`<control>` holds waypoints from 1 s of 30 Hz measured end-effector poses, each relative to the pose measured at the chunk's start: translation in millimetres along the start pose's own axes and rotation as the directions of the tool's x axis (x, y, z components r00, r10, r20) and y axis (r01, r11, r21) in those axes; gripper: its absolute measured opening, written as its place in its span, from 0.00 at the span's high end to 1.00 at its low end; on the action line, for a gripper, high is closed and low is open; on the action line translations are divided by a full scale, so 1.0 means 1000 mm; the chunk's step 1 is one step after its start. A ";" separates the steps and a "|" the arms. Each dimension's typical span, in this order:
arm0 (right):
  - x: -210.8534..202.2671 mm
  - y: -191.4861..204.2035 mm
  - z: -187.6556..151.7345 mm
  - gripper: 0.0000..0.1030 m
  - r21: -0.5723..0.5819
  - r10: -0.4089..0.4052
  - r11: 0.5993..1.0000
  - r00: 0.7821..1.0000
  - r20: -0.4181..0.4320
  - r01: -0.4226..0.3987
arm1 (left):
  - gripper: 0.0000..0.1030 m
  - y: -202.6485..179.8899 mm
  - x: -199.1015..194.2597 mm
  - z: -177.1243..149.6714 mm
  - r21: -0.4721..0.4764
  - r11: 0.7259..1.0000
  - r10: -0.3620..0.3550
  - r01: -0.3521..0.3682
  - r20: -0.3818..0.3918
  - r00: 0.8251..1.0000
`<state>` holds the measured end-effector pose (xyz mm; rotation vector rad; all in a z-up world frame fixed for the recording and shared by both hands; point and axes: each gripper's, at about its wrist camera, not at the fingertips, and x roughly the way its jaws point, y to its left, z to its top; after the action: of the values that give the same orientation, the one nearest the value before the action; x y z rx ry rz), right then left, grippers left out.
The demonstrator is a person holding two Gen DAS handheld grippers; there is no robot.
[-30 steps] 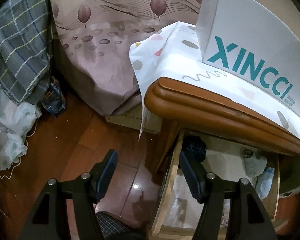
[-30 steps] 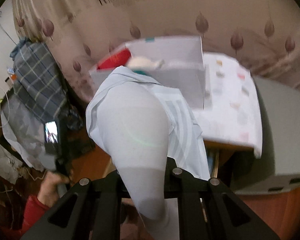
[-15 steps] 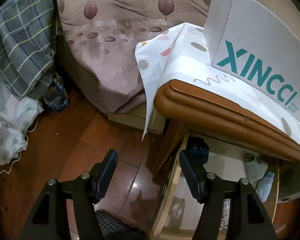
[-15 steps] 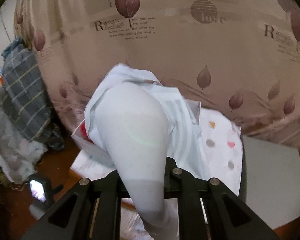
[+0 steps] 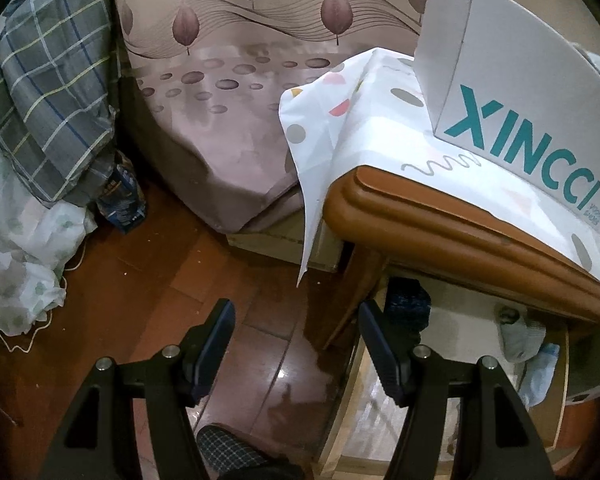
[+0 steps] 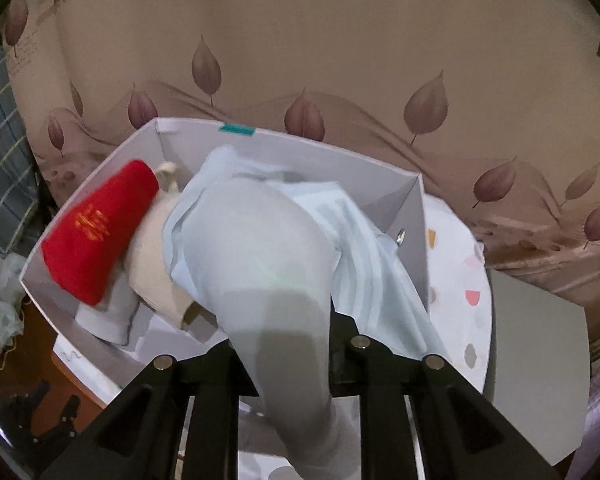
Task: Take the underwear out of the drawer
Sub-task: 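Lower the white striped cloth into the white box and open the right gripper, then move the right gripper back down into the drawer toward the light blue cloths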
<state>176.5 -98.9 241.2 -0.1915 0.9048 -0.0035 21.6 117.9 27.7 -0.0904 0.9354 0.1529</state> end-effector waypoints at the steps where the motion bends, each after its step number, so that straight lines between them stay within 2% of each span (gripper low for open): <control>1: 0.003 -0.001 -0.002 0.77 0.002 0.005 1.000 1.000 -0.009 -0.005 | 0.36 0.000 0.000 0.000 0.004 1.000 0.001 -0.001 -0.001 1.000; 3: 0.008 -0.002 -0.006 0.72 0.015 0.022 1.000 0.999 -0.024 -0.022 | 0.36 -0.001 0.001 -0.001 0.010 1.000 -0.002 0.002 -0.006 1.000; 6: 0.007 -0.002 -0.011 0.59 0.017 0.029 0.999 0.999 -0.021 -0.029 | 0.36 -0.001 0.003 -0.001 0.009 1.000 -0.006 0.006 -0.012 1.000; 8: 0.002 -0.004 -0.014 0.44 0.035 0.039 0.999 0.999 -0.010 -0.038 | 0.36 -0.001 0.002 -0.001 0.010 1.000 -0.006 0.006 -0.010 1.000; 9: -0.003 -0.005 -0.017 0.42 0.040 0.035 0.999 0.999 0.000 -0.035 | 0.36 -0.001 0.003 -0.001 0.010 1.000 -0.007 0.007 -0.011 1.000; 15: -0.047 -0.012 -0.034 0.37 0.037 0.065 0.997 0.996 0.064 -0.068 | 0.36 -0.002 0.007 -0.001 0.024 1.000 -0.002 0.002 -0.025 1.000; 19: -0.080 -0.018 -0.064 0.35 0.014 0.111 0.994 0.991 0.076 -0.112 | 0.36 -0.003 0.007 -0.003 0.025 1.000 -0.005 0.006 -0.033 0.999; 24: -0.093 -0.022 -0.120 0.35 -0.042 0.127 0.991 0.992 0.013 -0.126 | 0.36 -0.006 0.008 -0.004 0.038 0.999 -0.009 0.011 -0.043 0.999; 30: -0.063 -0.028 -0.196 0.35 -0.067 0.133 0.987 0.982 -0.135 -0.143 | 0.36 -0.024 0.012 -0.011 0.103 0.993 -0.041 0.049 -0.073 0.997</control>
<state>-13.8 -153.4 177.3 -0.2005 1.0475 0.1495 24.1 93.4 11.5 -0.0199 1.0092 0.0589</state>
